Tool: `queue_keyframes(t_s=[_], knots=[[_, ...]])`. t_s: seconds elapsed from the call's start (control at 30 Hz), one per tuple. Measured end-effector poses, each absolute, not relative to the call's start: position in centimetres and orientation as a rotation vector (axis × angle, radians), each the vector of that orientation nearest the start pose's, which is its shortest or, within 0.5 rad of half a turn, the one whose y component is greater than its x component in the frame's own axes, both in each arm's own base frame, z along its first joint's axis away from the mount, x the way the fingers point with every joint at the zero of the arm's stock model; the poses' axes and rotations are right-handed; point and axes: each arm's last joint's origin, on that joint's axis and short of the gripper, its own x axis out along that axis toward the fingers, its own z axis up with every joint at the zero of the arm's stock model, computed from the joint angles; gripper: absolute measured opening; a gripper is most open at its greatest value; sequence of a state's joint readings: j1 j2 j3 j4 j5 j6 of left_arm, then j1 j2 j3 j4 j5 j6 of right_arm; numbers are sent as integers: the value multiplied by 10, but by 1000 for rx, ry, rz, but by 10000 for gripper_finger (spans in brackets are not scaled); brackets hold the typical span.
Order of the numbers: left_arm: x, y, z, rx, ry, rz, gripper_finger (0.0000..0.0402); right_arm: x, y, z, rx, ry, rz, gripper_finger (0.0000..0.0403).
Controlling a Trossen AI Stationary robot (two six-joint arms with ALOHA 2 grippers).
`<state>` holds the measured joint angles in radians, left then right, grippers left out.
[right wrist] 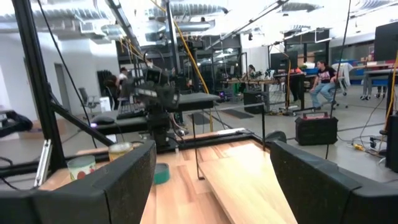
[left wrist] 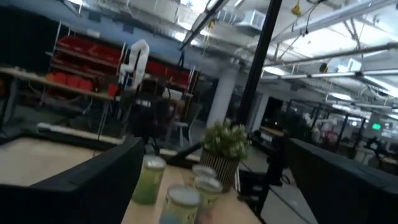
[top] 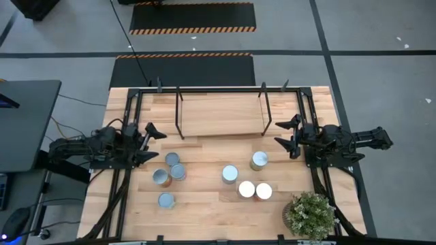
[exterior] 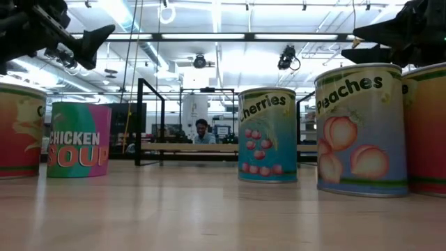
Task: Pick and place cans onto a shelf
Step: Put the canned cherries on the shelf
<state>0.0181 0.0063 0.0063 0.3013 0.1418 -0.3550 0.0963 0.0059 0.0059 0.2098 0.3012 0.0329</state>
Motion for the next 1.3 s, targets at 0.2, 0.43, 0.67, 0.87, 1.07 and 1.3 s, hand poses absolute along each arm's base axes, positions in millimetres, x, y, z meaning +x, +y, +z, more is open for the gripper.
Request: queue_keyframes(t_s=[0.2, 0.43, 0.67, 0.87, 1.07, 1.3], knots=[[96, -1, 192, -266, -252, -120, 398, 92, 1, 195, 71, -316, -190, 323], [110, -1, 202, -267, -124, -101, 388, 90, 1, 202, 165, -398, -155, 323], [135, -9, 201, -278, 70, -156, 353, 90, 0, 202, 246, -405, -152, 323], [158, -23, 204, -270, 191, -137, 323, 95, 4, 198, 257, -341, -36, 323], [191, -40, 215, -257, 278, -125, 309, 102, 5, 191, 226, -256, -34, 323], [232, -54, 219, -182, 353, -104, 311, 111, 7, 183, 171, -146, -18, 323]])
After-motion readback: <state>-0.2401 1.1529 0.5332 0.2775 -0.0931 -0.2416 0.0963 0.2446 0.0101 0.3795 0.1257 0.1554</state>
